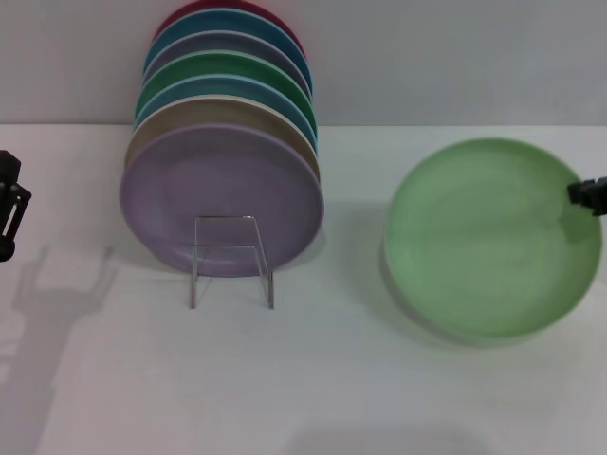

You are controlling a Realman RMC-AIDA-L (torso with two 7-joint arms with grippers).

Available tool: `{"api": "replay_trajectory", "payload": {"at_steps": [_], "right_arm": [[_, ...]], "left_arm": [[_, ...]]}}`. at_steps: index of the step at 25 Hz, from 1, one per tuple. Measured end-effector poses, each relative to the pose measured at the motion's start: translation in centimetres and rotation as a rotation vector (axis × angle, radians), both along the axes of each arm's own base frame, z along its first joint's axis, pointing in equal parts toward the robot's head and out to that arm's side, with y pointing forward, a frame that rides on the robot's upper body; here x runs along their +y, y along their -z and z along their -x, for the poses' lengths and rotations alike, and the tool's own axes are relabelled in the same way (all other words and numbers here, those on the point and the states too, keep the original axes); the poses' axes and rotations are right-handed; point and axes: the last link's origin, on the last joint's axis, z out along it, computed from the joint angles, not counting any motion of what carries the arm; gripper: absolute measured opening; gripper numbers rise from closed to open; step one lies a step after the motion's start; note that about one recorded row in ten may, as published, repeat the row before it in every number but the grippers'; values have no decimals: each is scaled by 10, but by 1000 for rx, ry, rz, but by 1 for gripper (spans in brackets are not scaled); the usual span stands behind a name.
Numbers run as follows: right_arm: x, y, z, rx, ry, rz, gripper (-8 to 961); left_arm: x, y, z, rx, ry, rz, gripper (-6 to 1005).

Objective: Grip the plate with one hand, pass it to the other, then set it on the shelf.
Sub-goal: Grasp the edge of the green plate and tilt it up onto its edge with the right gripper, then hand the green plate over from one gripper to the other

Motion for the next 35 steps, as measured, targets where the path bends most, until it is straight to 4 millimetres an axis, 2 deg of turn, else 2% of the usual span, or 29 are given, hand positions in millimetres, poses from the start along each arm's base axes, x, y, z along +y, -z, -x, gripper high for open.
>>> {"api": "replay_trajectory", "payload": {"at_steps": [12,24,35], "right_arm": [[12,2,9,-107,-195,-157,19],[20,19,20,-222,-356,-298,19],[14,46,7,-260,-457,-496,19]], "left_arm": [[-1,-1,-1,-2,8,-7,843],[-3,-3,-2,-5,22,-21,842],[-4,-4,-2,-27,28,-13,842]]}}
